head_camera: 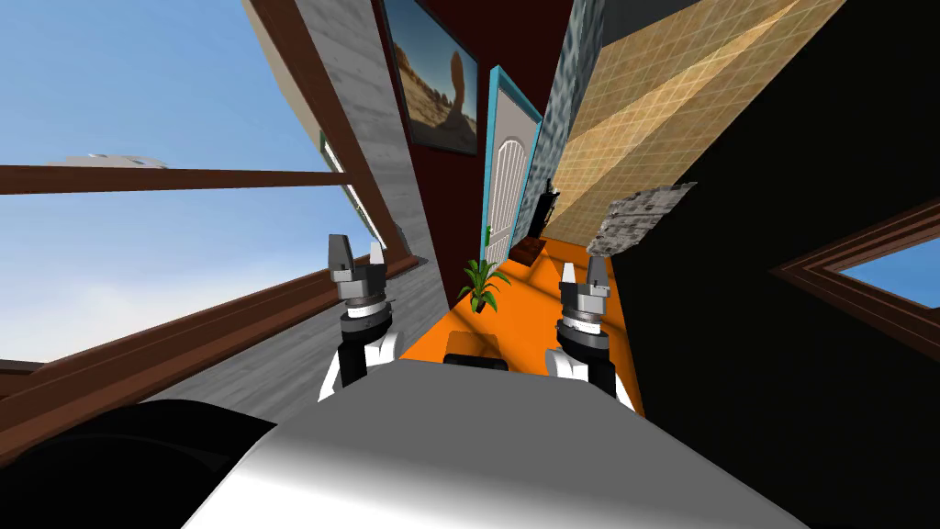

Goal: Pull the door open

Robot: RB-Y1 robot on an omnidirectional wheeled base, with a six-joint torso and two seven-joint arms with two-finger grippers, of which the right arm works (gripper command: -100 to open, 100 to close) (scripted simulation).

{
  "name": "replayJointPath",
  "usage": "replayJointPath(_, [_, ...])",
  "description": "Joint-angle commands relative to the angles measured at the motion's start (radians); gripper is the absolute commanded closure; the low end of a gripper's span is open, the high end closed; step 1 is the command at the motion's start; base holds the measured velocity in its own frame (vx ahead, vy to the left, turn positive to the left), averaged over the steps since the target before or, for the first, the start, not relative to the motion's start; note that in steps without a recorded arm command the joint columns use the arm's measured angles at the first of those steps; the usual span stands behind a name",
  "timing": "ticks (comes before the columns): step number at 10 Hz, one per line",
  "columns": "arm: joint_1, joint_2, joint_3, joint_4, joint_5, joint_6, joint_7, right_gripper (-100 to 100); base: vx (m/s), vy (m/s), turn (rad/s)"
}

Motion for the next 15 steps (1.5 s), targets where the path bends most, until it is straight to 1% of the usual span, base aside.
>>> replayJointPath(1, [-0.017,-0.011,-0.009,0.028,0.013,0.004,0.020,-100,0.028,-0.058,0.129])
replayJointPath(4, [-0.046,-0.027,-0.024,0.075,0.034,0.009,0.054,-100,0.090,-0.128,0.134])
replayJointPath(8, [-0.105,-0.050,-0.053,0.169,0.076,0.021,0.122,-100,0.095,-0.153,0.161])
replayJointPath(9, [-0.113,-0.053,-0.058,0.183,0.082,0.023,0.132,-100,0.086,-0.140,0.144])
replayJointPath(10, [-0.130,-0.059,-0.066,0.210,0.094,0.027,0.152,-100,0.081,-0.165,0.160])
replayJointPath(12, [-0.149,-0.064,-0.076,0.240,0.107,0.030,0.174,-100,0.071,-0.132,0.120])
replayJointPath(13, [-0.168,-0.069,-0.086,0.272,0.122,0.034,0.197,-100,0.109,-0.121,0.170])
replayJointPath(15, [-0.188,-0.073,-0.096,0.304,0.136,0.038,0.221,-100,0.079,-0.148,0.155])
